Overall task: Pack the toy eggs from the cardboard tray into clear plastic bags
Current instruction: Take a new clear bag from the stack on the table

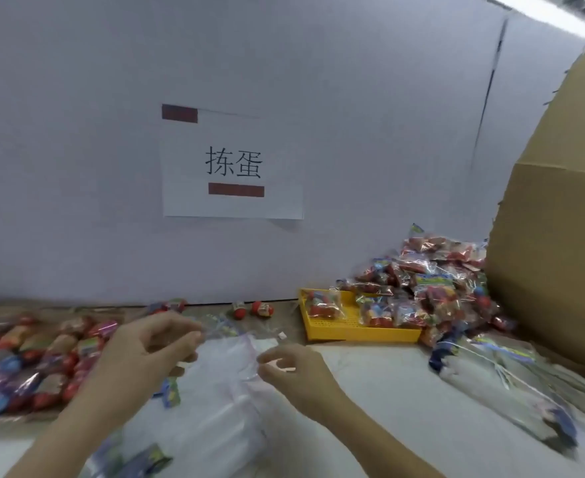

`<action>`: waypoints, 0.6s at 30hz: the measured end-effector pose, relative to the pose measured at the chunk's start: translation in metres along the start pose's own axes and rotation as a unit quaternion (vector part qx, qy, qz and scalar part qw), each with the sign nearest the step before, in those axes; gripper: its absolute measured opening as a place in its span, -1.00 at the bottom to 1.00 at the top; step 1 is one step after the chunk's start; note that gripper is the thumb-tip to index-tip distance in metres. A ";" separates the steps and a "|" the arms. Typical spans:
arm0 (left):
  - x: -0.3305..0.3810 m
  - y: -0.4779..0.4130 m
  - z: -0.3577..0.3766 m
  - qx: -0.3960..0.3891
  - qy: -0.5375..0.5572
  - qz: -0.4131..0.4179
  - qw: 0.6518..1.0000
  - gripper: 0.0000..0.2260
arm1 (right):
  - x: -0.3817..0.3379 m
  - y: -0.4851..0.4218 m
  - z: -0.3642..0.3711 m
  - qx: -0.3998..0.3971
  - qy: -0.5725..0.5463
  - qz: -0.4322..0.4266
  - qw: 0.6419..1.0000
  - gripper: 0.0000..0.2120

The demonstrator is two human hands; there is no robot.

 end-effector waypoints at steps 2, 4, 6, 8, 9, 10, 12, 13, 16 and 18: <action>-0.034 0.015 0.011 -0.040 -0.127 -0.045 0.990 -0.86 | -0.008 -0.003 0.044 -0.042 0.061 -0.012 0.997 -0.68; -0.069 0.032 0.016 -0.077 -0.242 -0.081 0.964 -0.76 | -0.020 -0.010 0.072 -0.051 0.132 -0.046 0.989 -0.50; -0.090 0.048 0.023 -0.120 -0.330 -0.076 0.933 -0.59 | -0.025 -0.020 0.089 -0.066 0.248 -0.062 0.965 -0.38; -0.093 0.055 0.022 -0.122 -0.383 -0.049 0.914 -0.51 | -0.026 -0.022 0.107 -0.076 0.319 -0.075 0.942 -0.43; -0.094 0.054 0.017 -0.106 -0.378 -0.048 0.918 -0.51 | -0.028 -0.021 0.111 -0.063 0.329 -0.084 0.938 -0.51; -0.094 0.052 0.012 -0.093 -0.368 -0.051 0.924 -0.52 | -0.030 -0.020 0.111 -0.044 0.329 -0.094 0.939 -0.59; -0.090 0.048 0.007 -0.078 -0.351 -0.048 0.932 -0.54 | -0.036 -0.019 0.102 0.021 0.345 -0.134 0.929 -0.68; -0.090 0.047 0.006 -0.075 -0.341 -0.048 0.936 -0.56 | -0.038 -0.018 0.098 0.052 0.348 -0.154 0.923 -0.69; -0.074 0.047 -0.014 0.035 -0.274 -0.010 0.961 -0.75 | -0.055 -0.004 0.073 0.157 0.231 -0.215 0.936 -0.72; -0.064 0.047 -0.037 0.128 -0.174 0.007 0.976 -0.77 | -0.069 0.007 0.058 0.202 0.119 -0.273 0.933 -0.70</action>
Point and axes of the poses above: each hand's wrist, its own y-axis away from the middle knuckle, its own z-axis out of the palm, x = y × z, the point moved 10 cm from there along -y, towards the middle knuckle, and after that the axes turned 6 degrees about y, right-handed, at the moved point
